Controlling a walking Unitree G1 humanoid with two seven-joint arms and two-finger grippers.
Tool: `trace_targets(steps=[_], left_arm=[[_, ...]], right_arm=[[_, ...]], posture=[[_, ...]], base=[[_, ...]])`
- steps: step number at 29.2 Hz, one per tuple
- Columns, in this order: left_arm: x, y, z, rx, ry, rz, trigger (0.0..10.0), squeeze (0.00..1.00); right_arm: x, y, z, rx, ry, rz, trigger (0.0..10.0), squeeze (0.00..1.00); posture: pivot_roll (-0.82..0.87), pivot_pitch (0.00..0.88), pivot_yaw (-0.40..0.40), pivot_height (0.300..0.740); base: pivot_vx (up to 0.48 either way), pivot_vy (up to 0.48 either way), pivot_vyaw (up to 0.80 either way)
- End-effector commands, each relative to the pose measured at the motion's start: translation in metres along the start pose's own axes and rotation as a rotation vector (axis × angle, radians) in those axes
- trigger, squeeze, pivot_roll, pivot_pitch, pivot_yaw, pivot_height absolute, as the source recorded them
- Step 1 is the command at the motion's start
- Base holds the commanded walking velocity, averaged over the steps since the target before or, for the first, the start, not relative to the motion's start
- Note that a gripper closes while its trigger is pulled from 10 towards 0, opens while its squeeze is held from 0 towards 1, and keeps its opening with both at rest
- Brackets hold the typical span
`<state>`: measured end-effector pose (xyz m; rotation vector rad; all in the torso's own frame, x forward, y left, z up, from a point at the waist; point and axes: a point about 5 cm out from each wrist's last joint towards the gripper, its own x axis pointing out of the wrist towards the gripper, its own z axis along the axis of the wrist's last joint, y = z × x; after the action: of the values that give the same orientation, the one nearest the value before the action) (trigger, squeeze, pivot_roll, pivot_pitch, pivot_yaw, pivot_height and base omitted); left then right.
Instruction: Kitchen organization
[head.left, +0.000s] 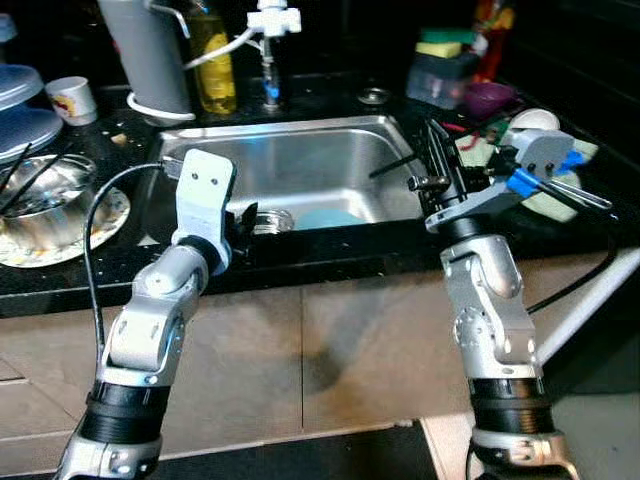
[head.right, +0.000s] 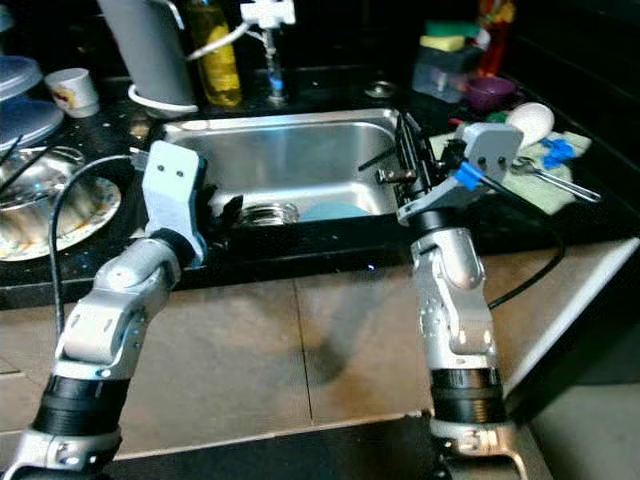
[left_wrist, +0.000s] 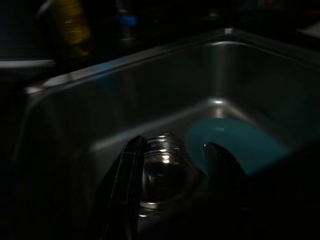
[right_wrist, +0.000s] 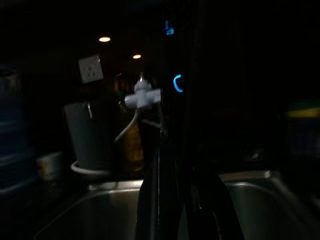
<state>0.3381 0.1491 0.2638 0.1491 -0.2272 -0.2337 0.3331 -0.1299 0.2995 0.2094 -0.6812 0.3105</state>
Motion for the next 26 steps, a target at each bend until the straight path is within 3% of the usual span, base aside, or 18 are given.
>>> trace_targets(steps=[1, 26], left_arm=[[-0.0002, -0.0029, 0.0035, 0.012, -0.012, -0.017, 10.0, 0.00], [-0.0016, -0.0027, 0.0064, 0.025, -0.019, -0.024, 10.0, 0.00]], right_arm=[[-0.0024, -0.0057, 0.0012, -0.011, -0.005, -0.016, 10.0, 0.00], [-0.0014, -0.0046, 0.0005, -0.010, -0.007, -0.012, 10.0, 0.00]], posture=[[-0.04, 0.138, 0.003, 0.740], [-0.04, 0.139, 0.003, 0.740]], base=[[0.334, 0.000, 0.00], [0.331, 0.000, 0.00]])
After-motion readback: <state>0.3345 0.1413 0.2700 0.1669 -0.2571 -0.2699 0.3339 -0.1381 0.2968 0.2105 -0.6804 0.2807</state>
